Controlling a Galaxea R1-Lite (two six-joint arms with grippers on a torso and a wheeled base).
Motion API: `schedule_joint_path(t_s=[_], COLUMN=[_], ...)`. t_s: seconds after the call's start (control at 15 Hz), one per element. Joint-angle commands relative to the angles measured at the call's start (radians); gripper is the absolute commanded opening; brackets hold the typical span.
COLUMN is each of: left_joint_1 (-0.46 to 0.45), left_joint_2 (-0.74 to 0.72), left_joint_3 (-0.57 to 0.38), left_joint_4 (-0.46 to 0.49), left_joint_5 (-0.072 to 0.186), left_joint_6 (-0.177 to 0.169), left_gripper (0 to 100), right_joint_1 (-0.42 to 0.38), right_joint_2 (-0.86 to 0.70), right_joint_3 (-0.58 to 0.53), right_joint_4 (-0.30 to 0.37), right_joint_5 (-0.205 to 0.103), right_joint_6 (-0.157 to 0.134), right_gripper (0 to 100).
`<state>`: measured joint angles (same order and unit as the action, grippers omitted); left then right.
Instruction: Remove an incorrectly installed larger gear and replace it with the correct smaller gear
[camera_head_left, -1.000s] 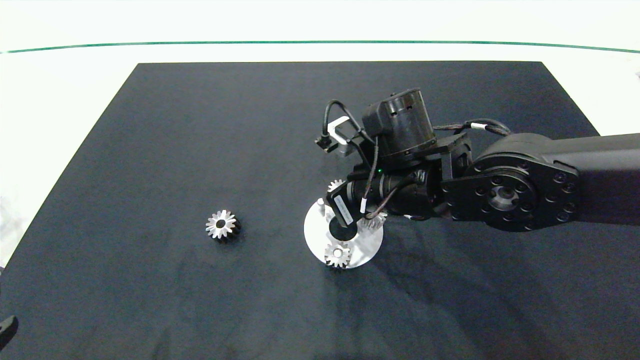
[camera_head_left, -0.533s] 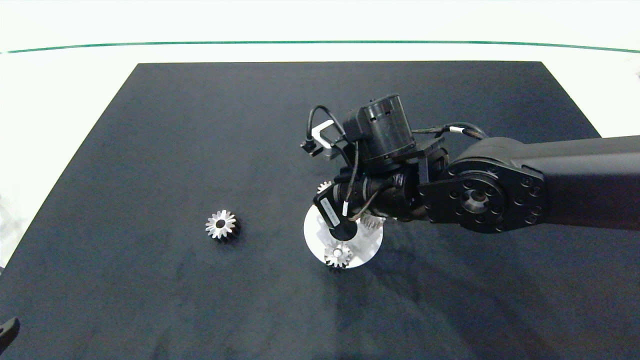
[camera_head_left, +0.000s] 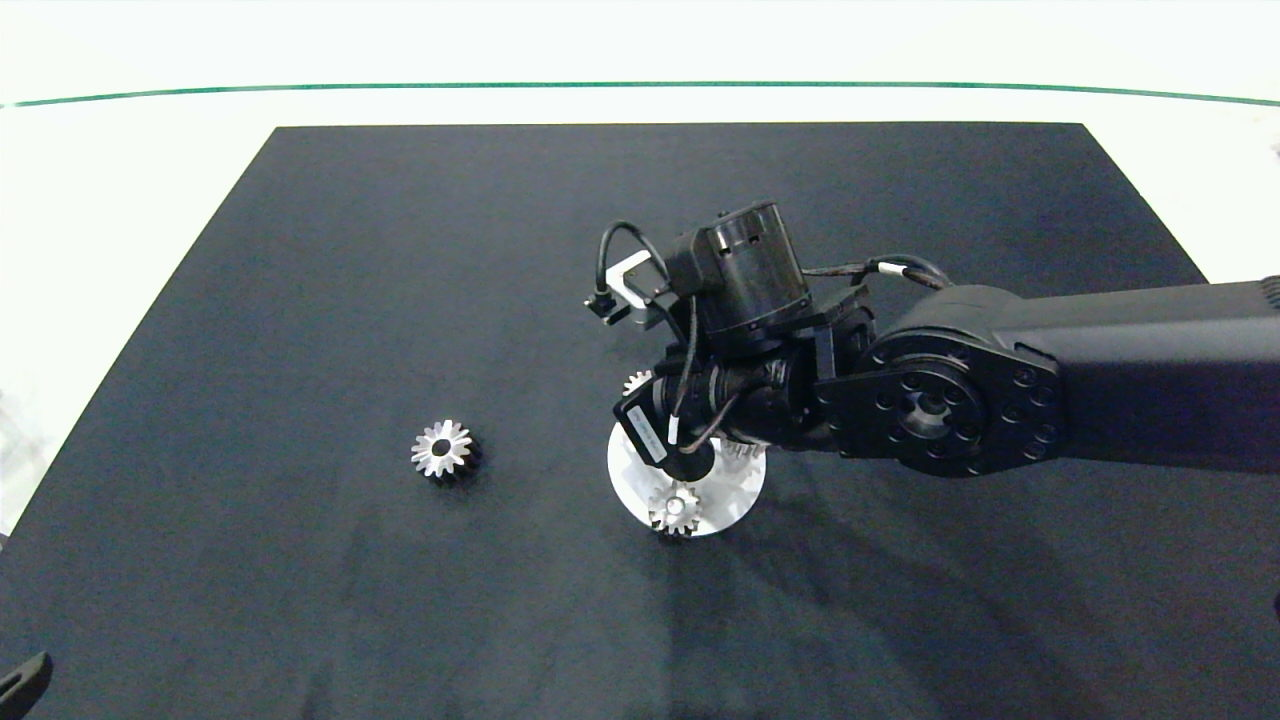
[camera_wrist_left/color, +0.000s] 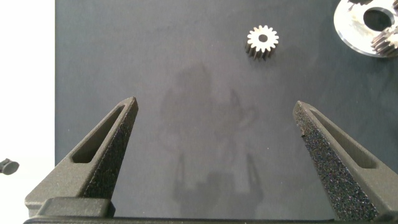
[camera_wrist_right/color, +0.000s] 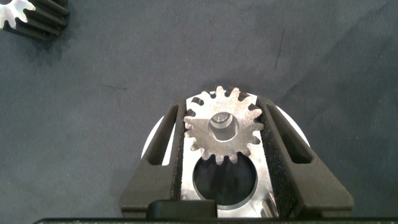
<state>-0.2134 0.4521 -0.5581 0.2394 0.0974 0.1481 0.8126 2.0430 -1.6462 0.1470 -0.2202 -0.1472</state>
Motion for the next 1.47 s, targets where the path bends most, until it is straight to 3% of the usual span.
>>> schedule_joint_path(t_s=[0.07,0.33,0.6,0.8,0.87,1.2,1.33,1.4,1.47], left_joint_1=[0.000,0.000,-0.001,-0.001,0.000,0.002,0.003,0.006,0.008], left_joint_2=[-0.015,-0.033,-0.035,-0.038,-0.039,-0.035,-0.033,-0.038,-0.043], left_joint_3=[0.010,0.035,0.044,0.046,0.046,0.046,0.055,0.058,0.058], left_joint_4=[0.001,0.001,0.001,0.003,0.001,0.003,0.003,0.003,0.003], left_joint_5=[0.001,0.001,0.001,0.001,0.001,0.001,0.002,0.002,0.005], left_joint_6=[0.001,0.002,0.002,0.001,0.001,0.001,0.001,0.001,0.001], left_gripper=[100,100,100,100,100,100,100,100,100], right_joint_1=[-0.006,-0.007,-0.007,-0.007,-0.007,-0.012,-0.021,-0.030,-0.039], right_joint_2=[0.016,0.034,0.037,0.037,0.039,0.005,-0.029,-0.061,-0.107], right_joint_3=[-0.012,-0.049,-0.061,-0.061,-0.064,-0.050,-0.017,0.012,0.045], right_joint_4=[0.002,0.002,0.054,0.054,0.054,0.055,0.055,0.055,0.055], right_joint_5=[-0.010,-0.027,-0.028,-0.030,-0.031,-0.044,-0.073,-0.107,-0.162], right_joint_6=[-0.002,-0.003,-0.003,0.000,0.002,0.015,0.020,0.041,0.061], right_gripper=[22,22,22,22,100,100,100,100,100])
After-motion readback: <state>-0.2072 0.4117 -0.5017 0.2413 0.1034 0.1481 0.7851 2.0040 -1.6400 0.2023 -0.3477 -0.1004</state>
